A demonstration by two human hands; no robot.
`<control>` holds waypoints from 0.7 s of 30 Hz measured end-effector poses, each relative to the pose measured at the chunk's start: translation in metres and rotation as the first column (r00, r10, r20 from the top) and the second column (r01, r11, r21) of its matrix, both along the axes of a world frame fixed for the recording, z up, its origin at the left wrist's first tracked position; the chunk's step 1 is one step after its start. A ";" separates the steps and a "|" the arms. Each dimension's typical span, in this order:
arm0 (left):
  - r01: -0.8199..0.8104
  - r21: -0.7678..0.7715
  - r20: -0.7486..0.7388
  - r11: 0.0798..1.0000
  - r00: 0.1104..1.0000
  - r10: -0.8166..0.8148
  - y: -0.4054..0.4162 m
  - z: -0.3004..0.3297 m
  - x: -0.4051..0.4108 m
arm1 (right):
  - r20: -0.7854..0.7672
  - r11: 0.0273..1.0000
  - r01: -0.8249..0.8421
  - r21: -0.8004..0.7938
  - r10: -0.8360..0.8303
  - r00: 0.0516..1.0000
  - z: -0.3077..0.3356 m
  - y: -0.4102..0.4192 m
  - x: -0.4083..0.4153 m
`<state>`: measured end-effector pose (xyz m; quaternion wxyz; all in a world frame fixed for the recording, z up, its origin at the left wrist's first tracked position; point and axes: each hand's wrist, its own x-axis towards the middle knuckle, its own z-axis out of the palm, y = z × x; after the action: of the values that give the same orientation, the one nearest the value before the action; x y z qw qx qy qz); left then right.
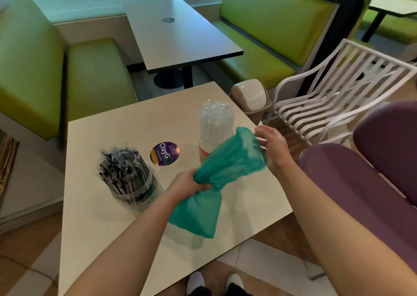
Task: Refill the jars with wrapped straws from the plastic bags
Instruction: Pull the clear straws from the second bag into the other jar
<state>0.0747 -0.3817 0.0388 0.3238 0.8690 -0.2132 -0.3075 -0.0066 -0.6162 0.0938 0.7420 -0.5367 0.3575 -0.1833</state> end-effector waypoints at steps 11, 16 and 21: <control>-0.239 -0.286 -0.343 0.928 0.930 0.134 -0.023 0.013 -0.011 | -0.173 0.790 -0.582 0.195 0.612 0.772 -0.059 0.066 -0.047; -0.164 -0.288 -0.538 0.943 0.843 -0.018 -0.017 0.018 -0.014 | -0.060 0.897 -0.353 0.265 0.381 0.923 -0.060 0.053 -0.052; -0.123 -0.259 -0.582 0.958 0.812 -0.053 -0.019 0.012 -0.021 | -0.003 0.936 -0.227 0.270 0.236 0.972 -0.057 0.049 -0.056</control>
<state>0.0532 -0.4010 0.0509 0.5003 0.6809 -0.1296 -0.5189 -0.0622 -0.5676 0.0363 0.8176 -0.4730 0.3265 -0.0350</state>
